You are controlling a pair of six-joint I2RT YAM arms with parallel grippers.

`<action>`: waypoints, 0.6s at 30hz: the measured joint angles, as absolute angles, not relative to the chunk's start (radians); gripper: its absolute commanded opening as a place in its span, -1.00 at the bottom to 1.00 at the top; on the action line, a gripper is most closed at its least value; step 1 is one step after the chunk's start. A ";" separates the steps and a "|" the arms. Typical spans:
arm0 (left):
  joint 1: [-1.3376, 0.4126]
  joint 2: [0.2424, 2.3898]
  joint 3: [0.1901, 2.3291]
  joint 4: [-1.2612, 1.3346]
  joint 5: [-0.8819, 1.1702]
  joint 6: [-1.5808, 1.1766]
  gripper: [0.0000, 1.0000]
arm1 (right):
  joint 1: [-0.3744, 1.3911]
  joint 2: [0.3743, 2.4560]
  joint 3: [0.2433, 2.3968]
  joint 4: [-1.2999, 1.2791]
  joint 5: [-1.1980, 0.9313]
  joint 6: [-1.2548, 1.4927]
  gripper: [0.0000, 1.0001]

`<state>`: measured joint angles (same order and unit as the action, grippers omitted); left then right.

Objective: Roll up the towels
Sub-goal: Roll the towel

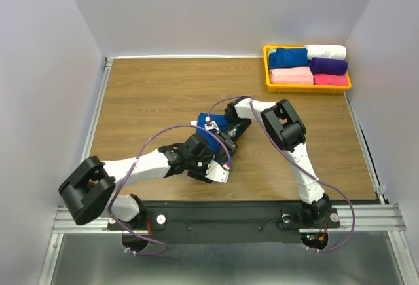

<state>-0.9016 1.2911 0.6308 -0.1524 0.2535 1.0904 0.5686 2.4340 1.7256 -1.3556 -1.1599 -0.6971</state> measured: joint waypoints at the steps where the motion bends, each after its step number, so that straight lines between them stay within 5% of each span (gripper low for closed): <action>1: -0.902 1.309 0.631 -0.141 0.247 1.092 0.27 | 0.569 2.434 1.726 -1.357 -1.160 -0.700 -0.86; 4: -0.902 1.381 0.644 -0.089 0.217 1.088 -0.04 | 0.569 2.434 1.726 -1.359 -1.159 -0.704 -0.82; 7: -0.902 1.397 0.653 -0.071 0.204 1.078 -0.24 | 0.568 2.434 1.726 -1.359 -1.154 -0.704 -0.57; 16: -0.896 1.439 0.732 -0.170 0.239 1.036 -0.54 | 0.534 2.432 1.853 -1.399 -1.070 -0.688 0.86; 18: -0.887 1.454 0.761 -0.209 0.266 1.018 -0.55 | 0.502 2.429 1.928 -1.411 -1.045 -0.672 1.00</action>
<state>-0.8871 1.4540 0.7609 -0.2089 0.2665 1.0180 0.5022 2.4294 1.9278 -1.4105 -1.0454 -0.6720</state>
